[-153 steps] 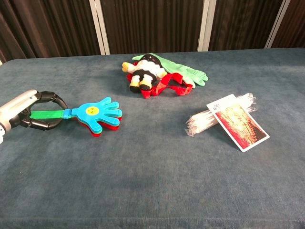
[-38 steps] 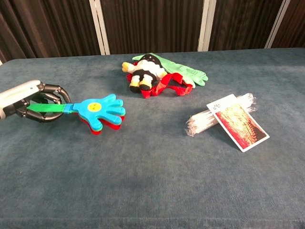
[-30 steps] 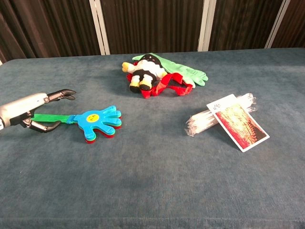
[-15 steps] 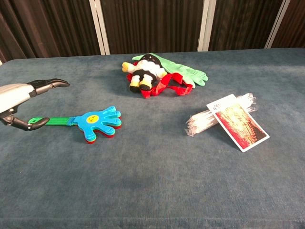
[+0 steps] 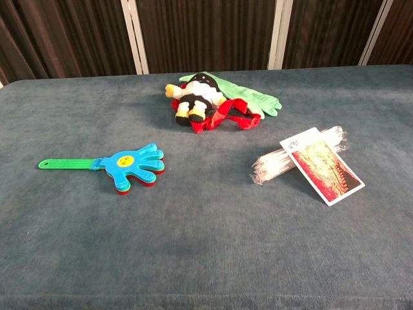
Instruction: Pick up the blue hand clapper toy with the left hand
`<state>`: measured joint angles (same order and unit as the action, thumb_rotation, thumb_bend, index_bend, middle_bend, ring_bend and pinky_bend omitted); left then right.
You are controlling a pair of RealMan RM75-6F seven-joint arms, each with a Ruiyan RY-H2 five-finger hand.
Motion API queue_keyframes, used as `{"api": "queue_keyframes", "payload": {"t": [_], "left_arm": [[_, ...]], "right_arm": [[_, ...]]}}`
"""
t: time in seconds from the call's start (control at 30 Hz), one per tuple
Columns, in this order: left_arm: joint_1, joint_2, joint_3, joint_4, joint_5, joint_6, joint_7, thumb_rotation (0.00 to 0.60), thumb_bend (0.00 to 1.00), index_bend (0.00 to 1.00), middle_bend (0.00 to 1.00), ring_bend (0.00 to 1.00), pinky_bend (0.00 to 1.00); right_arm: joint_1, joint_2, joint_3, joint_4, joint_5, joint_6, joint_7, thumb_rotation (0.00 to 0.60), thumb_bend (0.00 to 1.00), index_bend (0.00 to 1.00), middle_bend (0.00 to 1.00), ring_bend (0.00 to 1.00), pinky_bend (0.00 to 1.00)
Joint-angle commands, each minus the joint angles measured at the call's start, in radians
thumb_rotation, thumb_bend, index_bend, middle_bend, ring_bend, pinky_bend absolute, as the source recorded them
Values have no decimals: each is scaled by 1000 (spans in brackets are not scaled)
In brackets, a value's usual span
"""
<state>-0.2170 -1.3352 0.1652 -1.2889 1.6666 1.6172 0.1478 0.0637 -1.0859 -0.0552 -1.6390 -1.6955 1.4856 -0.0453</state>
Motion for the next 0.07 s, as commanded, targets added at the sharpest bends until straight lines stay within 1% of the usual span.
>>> {"api": "queue_keyframes", "payload": {"t": [0.03, 0.07], "left_arm": [[15, 11, -1, -6, 5, -10, -1, 600, 427, 0, 0, 0, 0], [15, 13, -3, -9, 4, -17, -2, 600, 427, 0, 0, 0, 0]], "right_arm": [[-2, 0, 0, -1, 0, 3, -1, 600, 199, 0, 0, 0, 0], [-2, 1, 1, -1, 0, 4, -1, 600, 199, 0, 0, 0, 0]]}}
